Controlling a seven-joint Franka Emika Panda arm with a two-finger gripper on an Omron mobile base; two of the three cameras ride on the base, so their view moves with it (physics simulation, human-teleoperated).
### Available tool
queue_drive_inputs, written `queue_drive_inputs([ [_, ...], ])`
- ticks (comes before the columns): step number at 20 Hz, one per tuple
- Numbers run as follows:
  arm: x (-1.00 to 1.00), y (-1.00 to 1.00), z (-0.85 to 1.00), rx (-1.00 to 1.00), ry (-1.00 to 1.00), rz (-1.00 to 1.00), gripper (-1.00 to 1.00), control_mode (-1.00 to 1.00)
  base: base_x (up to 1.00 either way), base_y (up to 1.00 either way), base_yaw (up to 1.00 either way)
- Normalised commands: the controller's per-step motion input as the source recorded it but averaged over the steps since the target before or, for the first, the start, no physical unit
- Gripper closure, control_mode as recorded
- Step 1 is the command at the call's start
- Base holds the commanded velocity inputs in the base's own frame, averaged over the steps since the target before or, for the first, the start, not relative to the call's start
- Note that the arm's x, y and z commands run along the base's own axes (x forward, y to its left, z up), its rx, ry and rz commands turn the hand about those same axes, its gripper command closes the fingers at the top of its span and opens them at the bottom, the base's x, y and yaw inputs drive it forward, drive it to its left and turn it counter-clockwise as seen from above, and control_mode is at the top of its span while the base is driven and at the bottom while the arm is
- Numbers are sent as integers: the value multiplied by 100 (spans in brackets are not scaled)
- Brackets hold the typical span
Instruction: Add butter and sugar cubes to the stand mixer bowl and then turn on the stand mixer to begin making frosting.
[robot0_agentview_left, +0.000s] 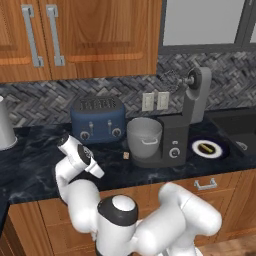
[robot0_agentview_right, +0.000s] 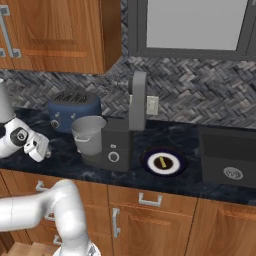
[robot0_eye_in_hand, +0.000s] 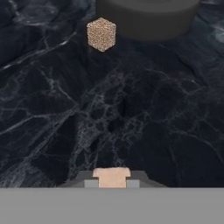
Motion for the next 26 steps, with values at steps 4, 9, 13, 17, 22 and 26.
queue_drive_inputs([
  [4, -26, -16, 30, 3, -3, -5, 100, -100, 0, 0, 0],
  [9, -33, -30, 98, 10, -15, -4, 100, -100, 0, 0, 0],
  [13, -29, -36, 97, 5, -15, 0, 100, -100, 0, 0, 0],
  [17, -31, -48, 79, 0, -19, 0, 100, -100, 0, 0, 0],
  [22, -7, -40, 65, 0, -13, 0, 100, -100, 0, 0, 0],
  [26, 4, -25, 60, 0, -1, 0, 100, -100, 0, 0, 0],
])
